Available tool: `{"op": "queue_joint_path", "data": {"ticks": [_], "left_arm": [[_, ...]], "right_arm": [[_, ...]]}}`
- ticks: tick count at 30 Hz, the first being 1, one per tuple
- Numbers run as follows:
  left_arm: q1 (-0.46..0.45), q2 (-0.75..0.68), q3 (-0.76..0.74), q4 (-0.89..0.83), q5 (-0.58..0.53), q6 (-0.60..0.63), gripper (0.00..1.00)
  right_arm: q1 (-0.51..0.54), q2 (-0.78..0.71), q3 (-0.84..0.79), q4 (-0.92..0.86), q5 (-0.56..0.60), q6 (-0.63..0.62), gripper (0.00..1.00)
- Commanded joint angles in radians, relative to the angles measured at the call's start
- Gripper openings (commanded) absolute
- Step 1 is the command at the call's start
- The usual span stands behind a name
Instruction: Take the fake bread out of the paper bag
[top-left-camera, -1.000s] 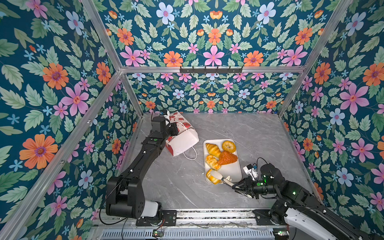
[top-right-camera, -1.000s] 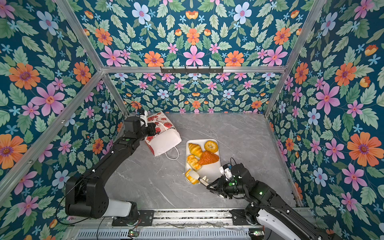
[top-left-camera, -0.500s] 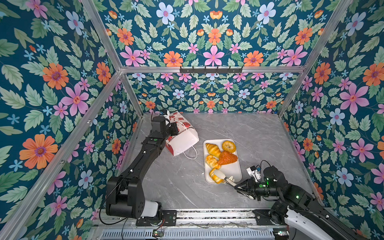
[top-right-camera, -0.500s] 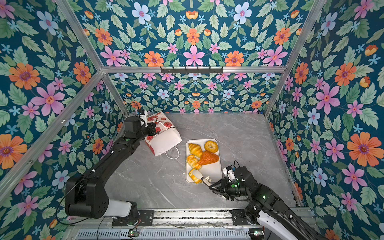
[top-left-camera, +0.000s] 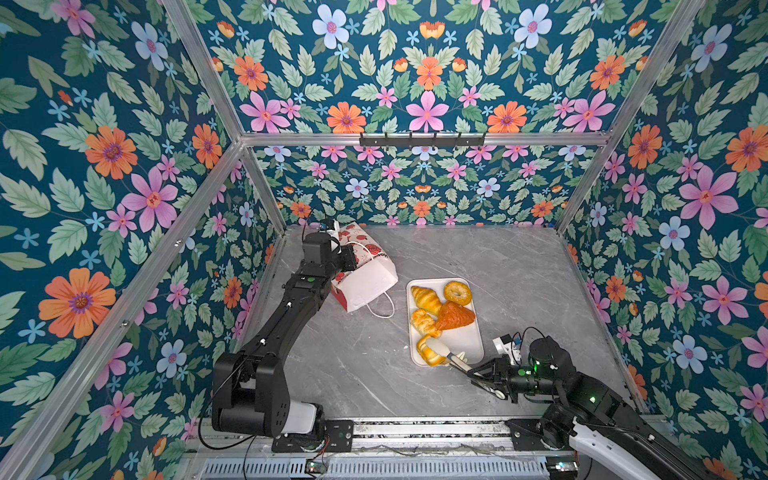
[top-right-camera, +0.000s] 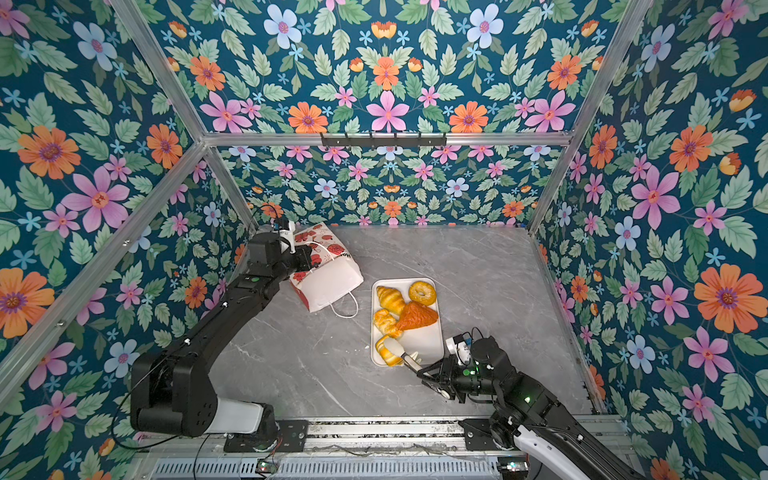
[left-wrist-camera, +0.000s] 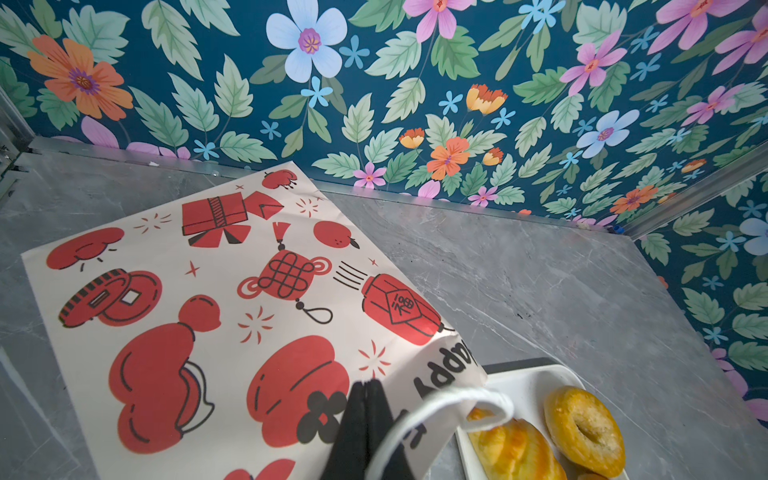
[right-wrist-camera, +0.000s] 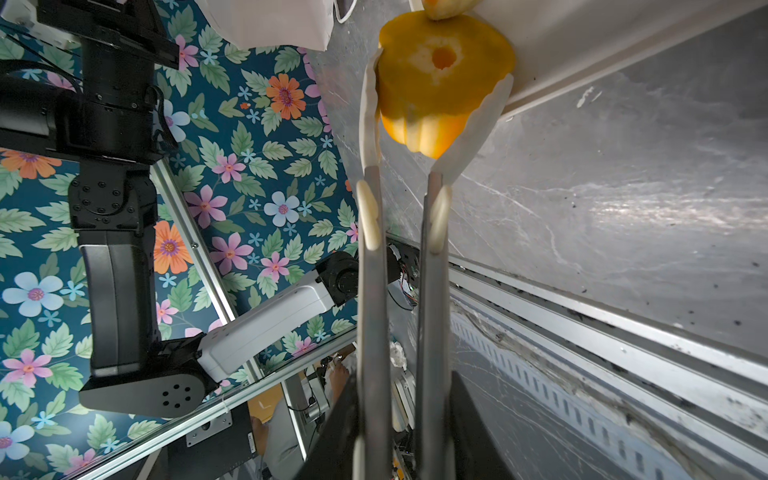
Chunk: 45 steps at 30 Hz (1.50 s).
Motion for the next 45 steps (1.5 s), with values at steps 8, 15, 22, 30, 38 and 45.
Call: {"op": "queue_joint_path", "data": {"ticks": [8, 15, 22, 30, 38, 45], "left_arm": [[0.001, 0.003, 0.004, 0.028, 0.006, 0.007, 0.00], [0.002, 0.002, 0.003, 0.027, 0.007, 0.006, 0.00], [0.001, 0.005, 0.006, 0.025, 0.006, 0.006, 0.00], [0.001, 0.007, 0.007, 0.025, 0.006, 0.006, 0.00], [0.001, 0.002, 0.007, 0.023, 0.004, 0.007, 0.00], [0.001, 0.007, 0.007, 0.023, 0.003, 0.007, 0.00]], "right_arm": [[-0.003, -0.049, 0.046, -0.135, 0.063, -0.041, 0.29], [-0.003, -0.070, 0.046, -0.175, 0.089, -0.055, 0.38], [-0.005, -0.109, 0.038, -0.196, 0.106, -0.048, 0.41], [-0.005, -0.135, 0.097, -0.288, 0.150, -0.091, 0.42], [-0.005, -0.120, 0.125, -0.286, 0.149, -0.113, 0.44], [-0.004, -0.091, 0.191, -0.314, 0.148, -0.157, 0.44]]}}
